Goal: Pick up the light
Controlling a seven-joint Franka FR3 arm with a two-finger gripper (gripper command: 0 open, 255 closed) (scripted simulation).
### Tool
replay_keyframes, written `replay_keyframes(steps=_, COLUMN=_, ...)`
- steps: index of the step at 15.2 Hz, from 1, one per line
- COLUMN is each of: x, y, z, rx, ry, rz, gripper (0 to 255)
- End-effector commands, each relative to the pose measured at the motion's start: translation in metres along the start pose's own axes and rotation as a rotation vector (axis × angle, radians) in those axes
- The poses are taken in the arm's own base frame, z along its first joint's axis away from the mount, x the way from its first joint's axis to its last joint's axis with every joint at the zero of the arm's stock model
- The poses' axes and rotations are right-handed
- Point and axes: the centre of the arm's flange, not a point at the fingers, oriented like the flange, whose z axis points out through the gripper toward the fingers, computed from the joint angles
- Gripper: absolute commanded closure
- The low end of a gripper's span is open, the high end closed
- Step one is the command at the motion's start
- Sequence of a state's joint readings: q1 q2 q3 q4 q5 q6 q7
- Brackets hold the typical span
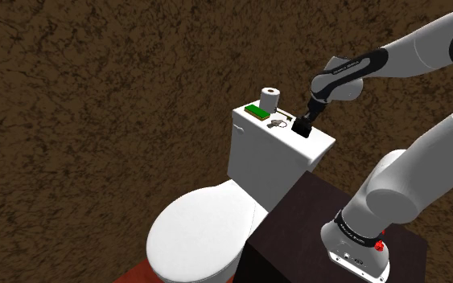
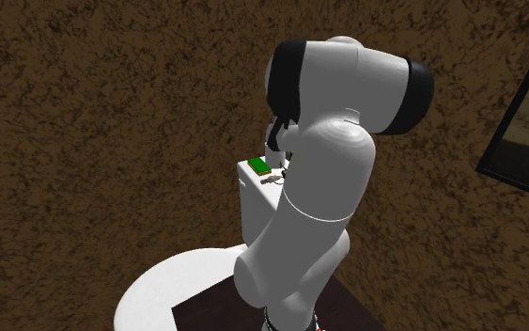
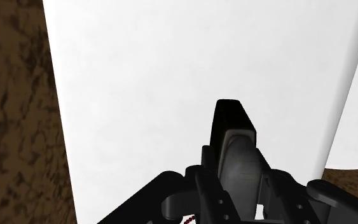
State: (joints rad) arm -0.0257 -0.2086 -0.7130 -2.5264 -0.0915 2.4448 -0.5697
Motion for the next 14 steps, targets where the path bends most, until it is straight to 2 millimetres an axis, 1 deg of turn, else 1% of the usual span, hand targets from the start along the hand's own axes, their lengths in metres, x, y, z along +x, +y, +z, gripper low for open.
replay_keyframes(steps=1, x=0.001, y=0.000, z=-0.010, rx=0.000, ry=0.000, rz=0.000, gripper=255)
replay_keyframes(steps=12, x=0.008, y=-0.001, z=-0.068, rx=0.000, ry=0.000, rz=0.000, gripper=255)
replay_keyframes(steps=14, x=0.008, y=-0.001, z=-0.069, rx=0.000, ry=0.000, rz=0.000, gripper=255)
